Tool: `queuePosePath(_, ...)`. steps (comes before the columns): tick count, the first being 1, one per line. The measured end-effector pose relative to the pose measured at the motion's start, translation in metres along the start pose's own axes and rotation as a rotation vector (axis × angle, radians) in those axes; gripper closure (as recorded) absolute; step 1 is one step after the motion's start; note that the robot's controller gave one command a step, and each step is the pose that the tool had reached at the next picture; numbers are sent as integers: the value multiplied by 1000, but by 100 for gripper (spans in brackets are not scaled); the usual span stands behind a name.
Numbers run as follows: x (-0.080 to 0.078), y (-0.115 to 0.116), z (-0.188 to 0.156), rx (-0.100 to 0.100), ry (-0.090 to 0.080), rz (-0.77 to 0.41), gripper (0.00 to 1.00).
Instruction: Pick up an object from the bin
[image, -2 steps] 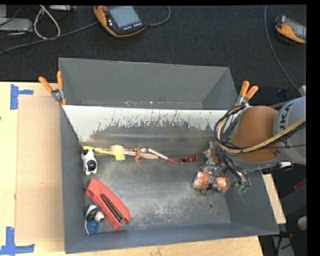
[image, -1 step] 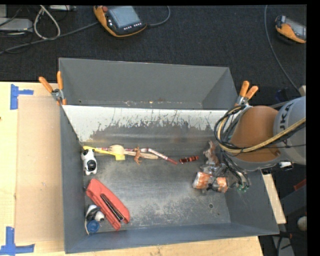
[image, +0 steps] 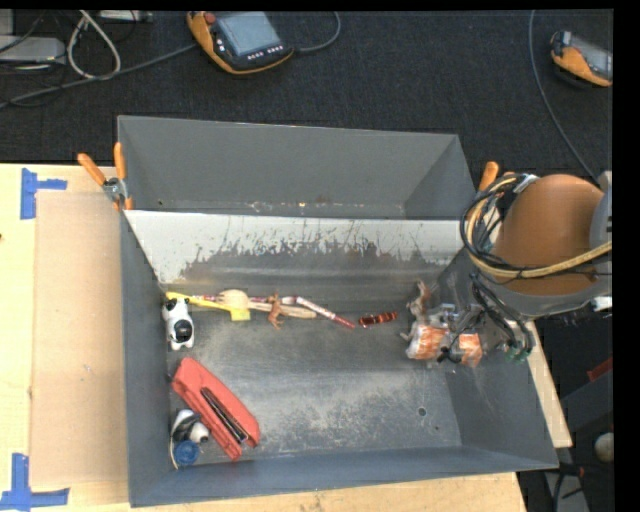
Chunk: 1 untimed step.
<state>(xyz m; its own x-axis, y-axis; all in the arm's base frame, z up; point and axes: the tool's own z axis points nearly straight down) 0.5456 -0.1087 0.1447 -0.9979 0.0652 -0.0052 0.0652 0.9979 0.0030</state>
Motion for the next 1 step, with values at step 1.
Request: queuePosePath(1,-24,-1,-73,0,-4,9,100)
